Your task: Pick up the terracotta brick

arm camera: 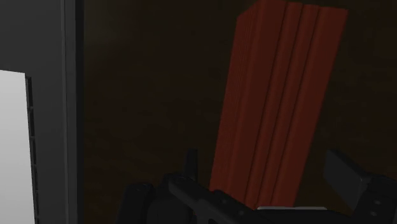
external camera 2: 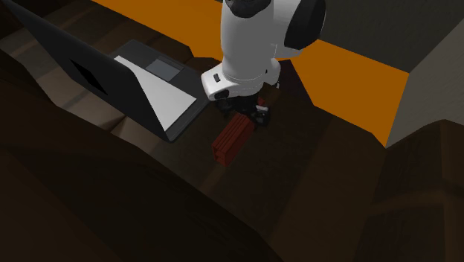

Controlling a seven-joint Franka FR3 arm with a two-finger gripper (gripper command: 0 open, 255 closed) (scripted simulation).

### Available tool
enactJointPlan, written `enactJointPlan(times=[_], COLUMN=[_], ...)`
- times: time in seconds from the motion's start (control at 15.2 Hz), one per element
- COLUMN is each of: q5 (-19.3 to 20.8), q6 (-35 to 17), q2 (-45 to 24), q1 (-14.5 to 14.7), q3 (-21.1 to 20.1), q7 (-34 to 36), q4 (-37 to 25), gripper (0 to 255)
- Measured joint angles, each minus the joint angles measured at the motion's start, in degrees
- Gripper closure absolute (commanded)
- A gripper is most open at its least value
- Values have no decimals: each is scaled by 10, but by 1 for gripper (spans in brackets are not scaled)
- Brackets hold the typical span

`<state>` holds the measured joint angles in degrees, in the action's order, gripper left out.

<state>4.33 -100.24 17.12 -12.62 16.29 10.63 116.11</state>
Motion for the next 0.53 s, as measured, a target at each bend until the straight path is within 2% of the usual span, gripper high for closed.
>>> enactJointPlan(times=[0.07,0.13,0.53], q5=[0,0,0], q6=[-4,-7,-10], q2=[0,0,0], q1=[0,0,0], q3=[0,0,0], q7=[0,0,0], q4=[4,7,9], gripper=[0,255,255])
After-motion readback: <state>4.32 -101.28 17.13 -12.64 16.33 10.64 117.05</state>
